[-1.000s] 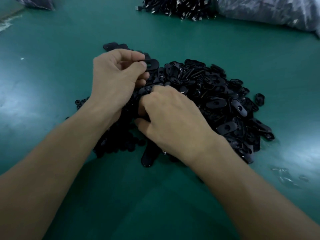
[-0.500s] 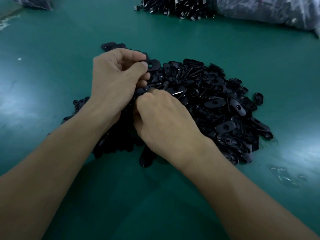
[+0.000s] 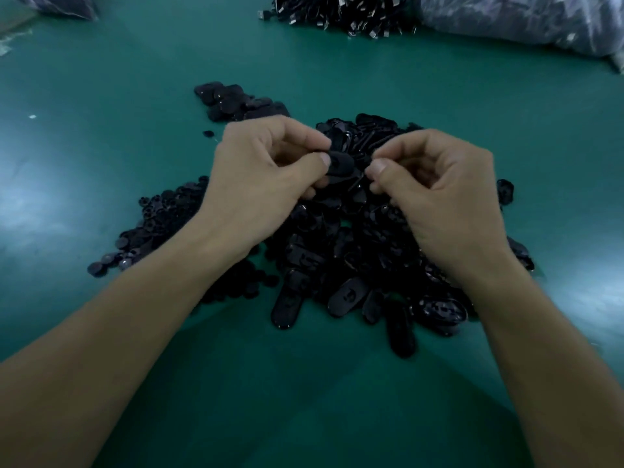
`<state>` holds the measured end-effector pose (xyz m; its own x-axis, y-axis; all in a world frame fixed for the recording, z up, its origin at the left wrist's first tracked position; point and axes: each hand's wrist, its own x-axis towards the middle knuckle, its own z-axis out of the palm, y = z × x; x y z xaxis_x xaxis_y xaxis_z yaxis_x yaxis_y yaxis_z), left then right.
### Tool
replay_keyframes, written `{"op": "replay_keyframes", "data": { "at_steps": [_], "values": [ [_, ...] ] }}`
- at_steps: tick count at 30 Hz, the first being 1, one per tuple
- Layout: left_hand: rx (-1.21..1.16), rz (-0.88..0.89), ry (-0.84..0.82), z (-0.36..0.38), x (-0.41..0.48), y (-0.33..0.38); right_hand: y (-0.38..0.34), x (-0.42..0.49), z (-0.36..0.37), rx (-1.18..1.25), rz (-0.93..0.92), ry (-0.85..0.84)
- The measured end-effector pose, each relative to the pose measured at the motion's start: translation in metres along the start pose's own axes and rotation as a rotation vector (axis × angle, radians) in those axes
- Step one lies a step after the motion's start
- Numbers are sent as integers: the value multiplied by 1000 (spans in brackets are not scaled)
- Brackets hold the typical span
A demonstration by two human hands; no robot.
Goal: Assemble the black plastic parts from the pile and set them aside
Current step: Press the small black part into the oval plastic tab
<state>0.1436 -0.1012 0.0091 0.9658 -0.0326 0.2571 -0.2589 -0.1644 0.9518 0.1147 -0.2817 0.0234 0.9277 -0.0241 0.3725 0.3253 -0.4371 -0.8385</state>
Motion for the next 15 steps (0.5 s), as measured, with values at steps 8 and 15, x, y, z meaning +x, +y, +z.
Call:
{"op": "replay_keyframes", "data": {
  "at_steps": [8, 15],
  "values": [
    [26, 14, -92, 6, -7, 3, 6, -6, -5, 83, -16, -16],
    [74, 95, 134, -5, 2, 6, 18, -12, -4, -274, 26, 16]
  ]
}}
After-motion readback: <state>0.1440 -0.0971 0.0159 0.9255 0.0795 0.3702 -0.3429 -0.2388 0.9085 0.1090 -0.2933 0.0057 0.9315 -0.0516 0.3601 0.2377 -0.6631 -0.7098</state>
